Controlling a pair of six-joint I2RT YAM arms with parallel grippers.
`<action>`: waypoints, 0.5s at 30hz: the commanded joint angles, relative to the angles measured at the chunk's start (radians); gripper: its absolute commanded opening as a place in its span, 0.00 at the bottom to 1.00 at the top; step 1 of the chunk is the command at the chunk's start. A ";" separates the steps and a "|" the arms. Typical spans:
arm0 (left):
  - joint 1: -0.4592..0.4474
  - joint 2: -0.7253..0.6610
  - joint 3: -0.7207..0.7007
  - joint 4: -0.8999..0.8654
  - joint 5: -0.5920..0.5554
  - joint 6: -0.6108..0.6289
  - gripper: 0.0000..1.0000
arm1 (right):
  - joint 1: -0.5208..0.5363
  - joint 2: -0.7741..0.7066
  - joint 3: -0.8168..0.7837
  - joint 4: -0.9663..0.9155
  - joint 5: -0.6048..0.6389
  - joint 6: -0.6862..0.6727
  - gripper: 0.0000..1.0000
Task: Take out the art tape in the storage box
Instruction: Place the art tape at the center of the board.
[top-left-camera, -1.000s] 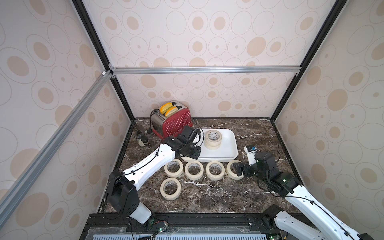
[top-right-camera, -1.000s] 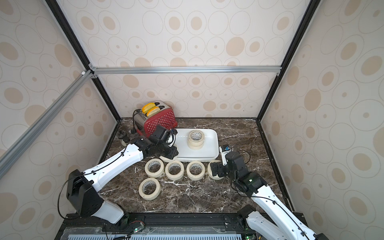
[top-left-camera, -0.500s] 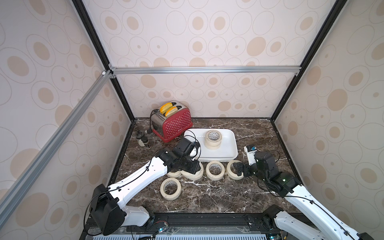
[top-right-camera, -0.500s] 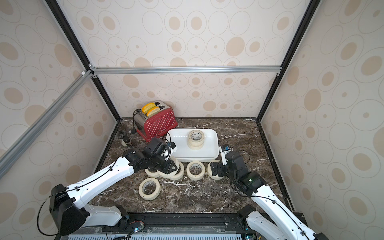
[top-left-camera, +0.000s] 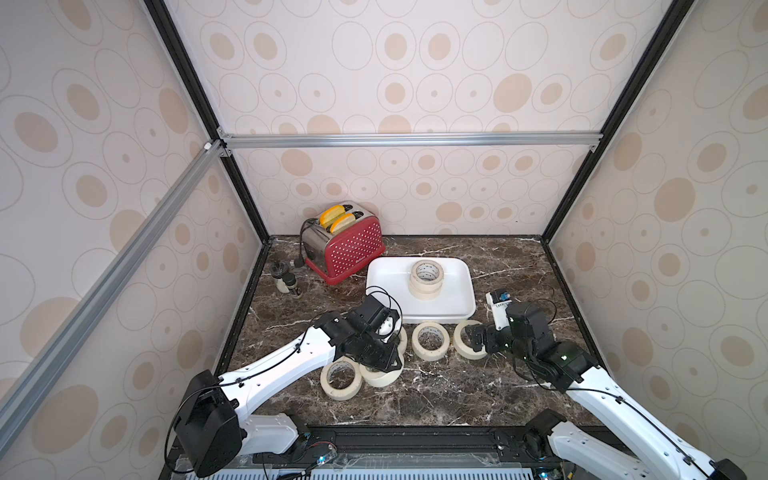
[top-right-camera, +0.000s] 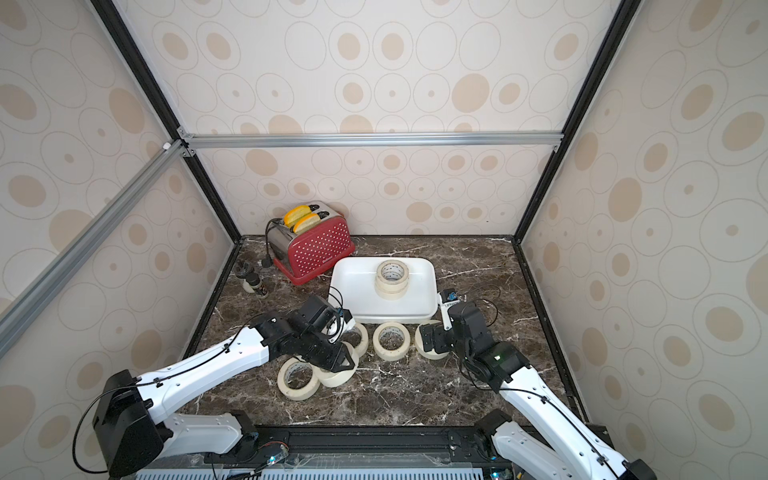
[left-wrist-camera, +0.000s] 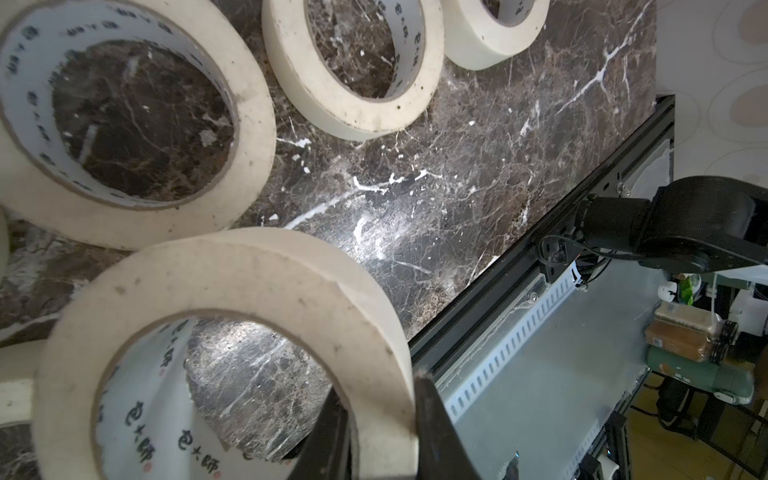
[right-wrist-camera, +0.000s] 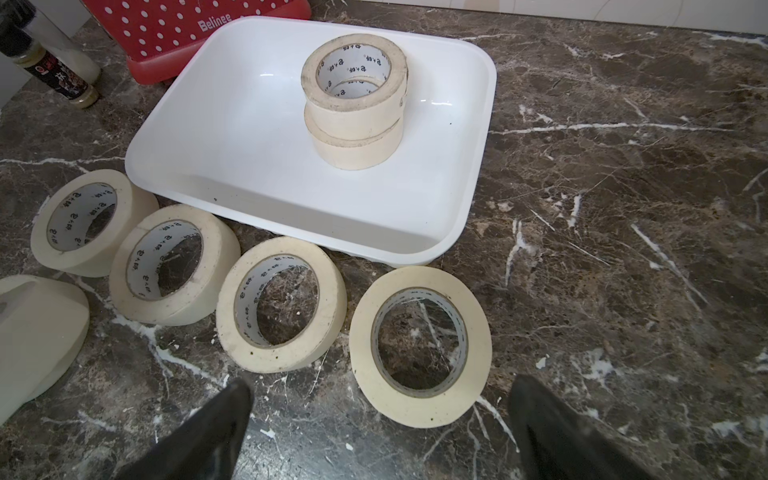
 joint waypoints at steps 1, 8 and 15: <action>-0.034 -0.029 -0.007 0.010 0.017 -0.025 0.00 | -0.008 0.000 -0.012 0.018 0.005 0.003 1.00; -0.066 -0.018 -0.052 0.018 0.036 -0.040 0.00 | -0.009 0.033 -0.002 0.033 -0.001 -0.002 1.00; -0.070 0.021 -0.069 0.032 0.061 -0.025 0.00 | -0.008 0.054 0.001 0.045 -0.007 0.000 1.00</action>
